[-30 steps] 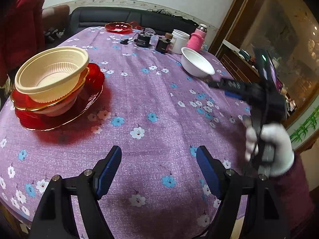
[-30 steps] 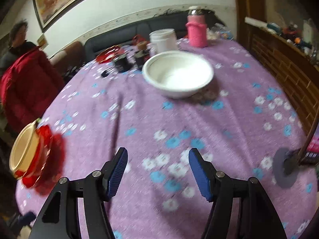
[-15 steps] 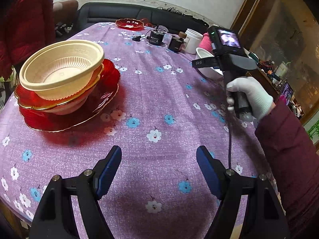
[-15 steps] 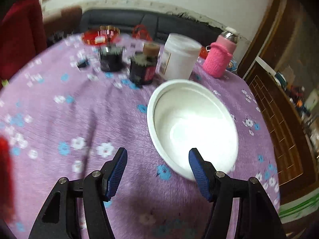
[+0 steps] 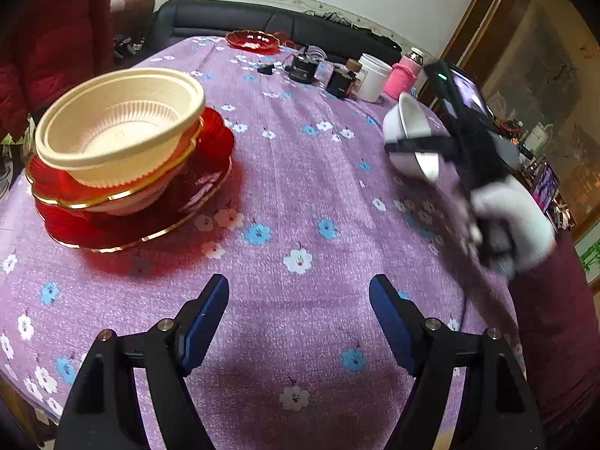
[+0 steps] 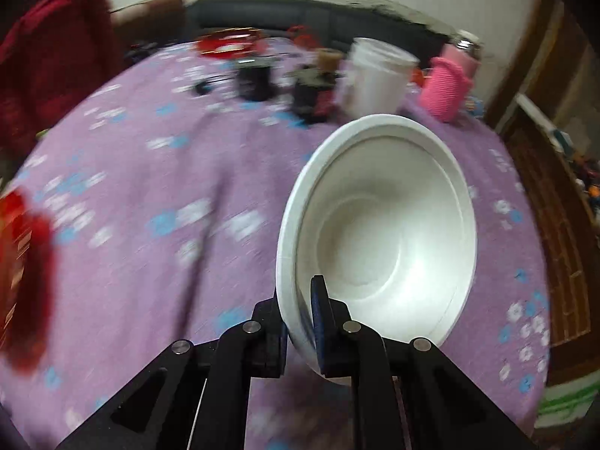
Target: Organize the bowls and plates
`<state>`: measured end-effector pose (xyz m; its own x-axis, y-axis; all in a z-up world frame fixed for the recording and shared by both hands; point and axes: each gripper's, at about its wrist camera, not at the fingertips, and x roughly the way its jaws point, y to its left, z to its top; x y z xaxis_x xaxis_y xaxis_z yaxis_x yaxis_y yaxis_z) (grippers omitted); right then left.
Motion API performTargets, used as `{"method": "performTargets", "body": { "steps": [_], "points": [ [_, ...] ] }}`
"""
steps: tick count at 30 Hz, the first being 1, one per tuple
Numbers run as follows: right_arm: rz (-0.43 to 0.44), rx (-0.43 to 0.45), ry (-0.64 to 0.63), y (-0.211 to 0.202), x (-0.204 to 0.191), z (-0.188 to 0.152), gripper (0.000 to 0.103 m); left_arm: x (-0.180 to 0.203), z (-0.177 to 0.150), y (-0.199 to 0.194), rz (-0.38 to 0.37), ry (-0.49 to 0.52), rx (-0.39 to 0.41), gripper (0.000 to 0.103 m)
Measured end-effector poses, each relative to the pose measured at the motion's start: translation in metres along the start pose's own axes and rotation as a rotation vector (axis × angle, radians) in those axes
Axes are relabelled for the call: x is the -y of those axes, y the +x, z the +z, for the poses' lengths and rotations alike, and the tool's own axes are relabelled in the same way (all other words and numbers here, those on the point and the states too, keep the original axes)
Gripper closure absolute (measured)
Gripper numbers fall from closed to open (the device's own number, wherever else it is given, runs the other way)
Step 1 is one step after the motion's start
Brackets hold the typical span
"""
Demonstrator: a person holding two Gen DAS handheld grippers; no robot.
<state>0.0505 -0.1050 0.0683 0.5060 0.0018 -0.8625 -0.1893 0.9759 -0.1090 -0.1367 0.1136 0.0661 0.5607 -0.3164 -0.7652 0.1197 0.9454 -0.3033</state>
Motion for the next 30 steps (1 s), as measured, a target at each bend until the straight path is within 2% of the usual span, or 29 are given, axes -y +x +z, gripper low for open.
{"method": "performTargets", "body": {
  "steps": [3,5,7,9,11,12,14,15,17,22,25,30],
  "points": [
    [0.129,-0.023,-0.037,-0.022,-0.022,-0.023,0.088,0.003,0.005,0.002,0.001,0.003,-0.002,0.026],
    [0.210,-0.007,-0.021,-0.037,-0.027,-0.035,0.081,0.006,0.009,0.003,-0.008,0.006,-0.008,0.026],
    [0.277,0.036,0.032,-0.053,-0.022,-0.041,0.059,0.009,0.013,0.001,-0.006,0.015,0.000,0.026],
    [0.324,0.099,0.092,-0.068,-0.010,-0.043,0.047,0.014,0.018,-0.002,-0.001,0.029,0.009,0.026],
    [0.344,0.177,0.161,-0.084,0.007,-0.046,0.047,0.017,0.026,-0.002,-0.002,0.036,0.010,0.026],
    [0.326,0.223,0.201,-0.090,0.018,-0.049,0.047,0.020,0.031,-0.001,-0.007,0.037,0.005,0.026],
    [0.265,0.266,0.249,-0.091,0.032,-0.050,0.047,0.024,0.042,0.007,-0.028,0.028,-0.015,0.026],
    [0.203,0.276,0.282,-0.087,0.041,-0.053,0.047,0.026,0.047,0.012,-0.038,0.019,-0.028,0.026],
    [0.143,0.263,0.342,-0.073,0.053,-0.057,0.047,0.032,0.062,0.028,-0.074,-0.007,-0.061,0.026],
    [0.170,0.243,0.453,-0.040,0.069,-0.075,0.049,0.042,0.091,0.071,-0.086,-0.053,-0.102,0.027],
    [0.202,0.245,0.471,-0.029,0.074,-0.084,0.054,0.046,0.105,0.102,-0.073,-0.072,-0.138,0.027],
    [0.226,0.237,0.472,-0.016,0.077,-0.088,0.054,0.051,0.117,0.130,-0.048,-0.074,-0.147,0.030]
  ]
}}
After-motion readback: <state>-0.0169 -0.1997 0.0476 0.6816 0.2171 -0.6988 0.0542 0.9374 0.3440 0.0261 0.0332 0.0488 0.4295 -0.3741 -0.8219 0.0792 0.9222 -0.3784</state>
